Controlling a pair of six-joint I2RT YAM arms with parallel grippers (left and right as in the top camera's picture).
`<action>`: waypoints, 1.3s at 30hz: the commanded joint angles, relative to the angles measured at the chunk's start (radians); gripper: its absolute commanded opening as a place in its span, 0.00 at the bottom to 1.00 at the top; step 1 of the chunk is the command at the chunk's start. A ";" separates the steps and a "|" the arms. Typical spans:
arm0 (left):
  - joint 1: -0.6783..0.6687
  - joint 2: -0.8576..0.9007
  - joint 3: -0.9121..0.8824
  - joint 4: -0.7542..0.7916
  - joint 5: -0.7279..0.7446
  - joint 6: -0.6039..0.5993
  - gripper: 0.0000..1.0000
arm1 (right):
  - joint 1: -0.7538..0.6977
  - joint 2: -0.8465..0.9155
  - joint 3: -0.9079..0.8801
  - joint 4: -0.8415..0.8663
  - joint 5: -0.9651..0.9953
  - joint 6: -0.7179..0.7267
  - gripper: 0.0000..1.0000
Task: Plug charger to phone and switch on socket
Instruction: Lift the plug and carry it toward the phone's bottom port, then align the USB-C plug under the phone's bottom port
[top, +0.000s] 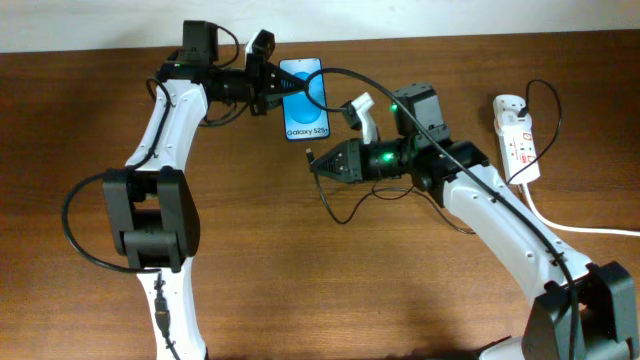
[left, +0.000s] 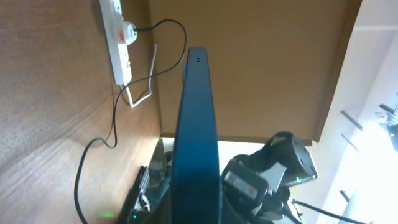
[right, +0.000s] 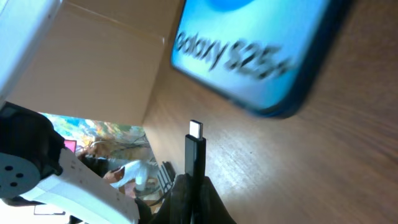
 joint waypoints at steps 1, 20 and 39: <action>0.000 -0.035 0.008 0.059 0.054 -0.088 0.00 | 0.018 -0.015 0.001 0.019 0.028 0.064 0.04; 0.000 -0.035 0.008 0.394 0.003 -0.377 0.00 | 0.018 -0.015 0.001 0.137 0.155 0.126 0.04; 0.000 -0.035 0.008 0.396 0.007 -0.377 0.00 | -0.009 -0.015 0.002 0.202 0.162 0.124 0.04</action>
